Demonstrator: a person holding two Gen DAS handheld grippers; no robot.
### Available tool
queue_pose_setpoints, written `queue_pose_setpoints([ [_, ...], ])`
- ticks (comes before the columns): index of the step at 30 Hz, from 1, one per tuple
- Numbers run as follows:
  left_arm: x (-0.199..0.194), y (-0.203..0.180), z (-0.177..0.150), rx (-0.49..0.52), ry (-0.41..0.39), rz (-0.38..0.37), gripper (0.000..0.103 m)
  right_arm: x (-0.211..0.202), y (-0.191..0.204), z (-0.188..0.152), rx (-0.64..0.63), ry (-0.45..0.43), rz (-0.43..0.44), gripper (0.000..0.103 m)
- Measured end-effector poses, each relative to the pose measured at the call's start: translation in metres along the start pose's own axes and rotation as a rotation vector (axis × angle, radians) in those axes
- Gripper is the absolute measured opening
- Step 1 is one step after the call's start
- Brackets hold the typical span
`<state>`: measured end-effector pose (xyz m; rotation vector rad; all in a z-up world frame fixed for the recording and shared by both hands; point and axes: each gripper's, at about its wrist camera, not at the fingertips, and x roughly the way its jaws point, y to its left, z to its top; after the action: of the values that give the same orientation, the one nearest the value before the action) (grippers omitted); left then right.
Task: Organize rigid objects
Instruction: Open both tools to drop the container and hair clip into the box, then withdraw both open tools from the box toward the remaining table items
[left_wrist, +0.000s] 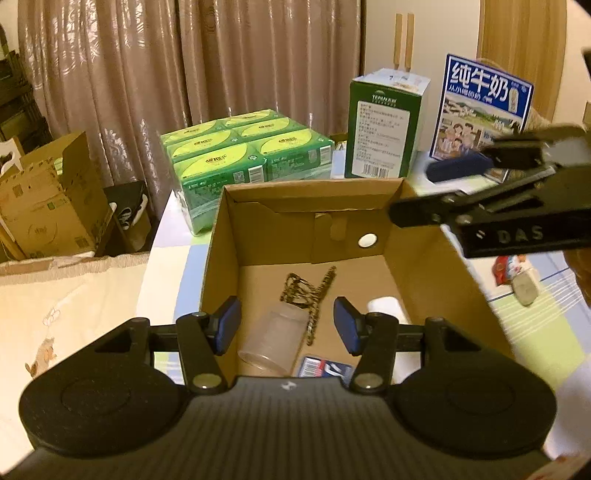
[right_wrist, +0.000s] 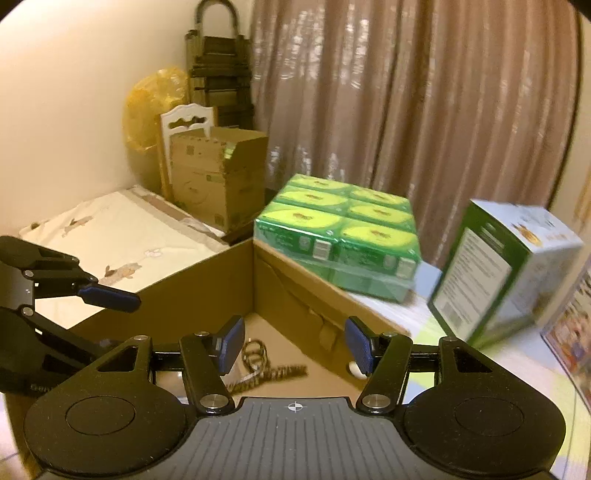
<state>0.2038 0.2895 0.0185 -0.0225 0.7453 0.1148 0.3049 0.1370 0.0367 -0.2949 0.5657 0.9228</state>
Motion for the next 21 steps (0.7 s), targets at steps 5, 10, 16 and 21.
queue_pose_setpoints([
  [5,-0.032,-0.014,-0.007,-0.029,-0.008,-0.016,0.050,-0.049,0.009,-0.022,0.076,0.006,-0.027,0.057],
  [10,-0.071,-0.041,-0.019,-0.029,-0.017,-0.037,0.050,-0.103,0.018,-0.043,0.123,0.001,-0.062,0.057],
  [16,-0.121,-0.072,-0.035,-0.058,-0.045,-0.063,0.061,-0.171,0.027,-0.062,0.199,-0.037,-0.111,0.058],
  [21,-0.154,-0.092,-0.048,-0.073,-0.070,-0.071,0.071,-0.220,0.032,-0.084,0.288,-0.059,-0.133,0.059],
])
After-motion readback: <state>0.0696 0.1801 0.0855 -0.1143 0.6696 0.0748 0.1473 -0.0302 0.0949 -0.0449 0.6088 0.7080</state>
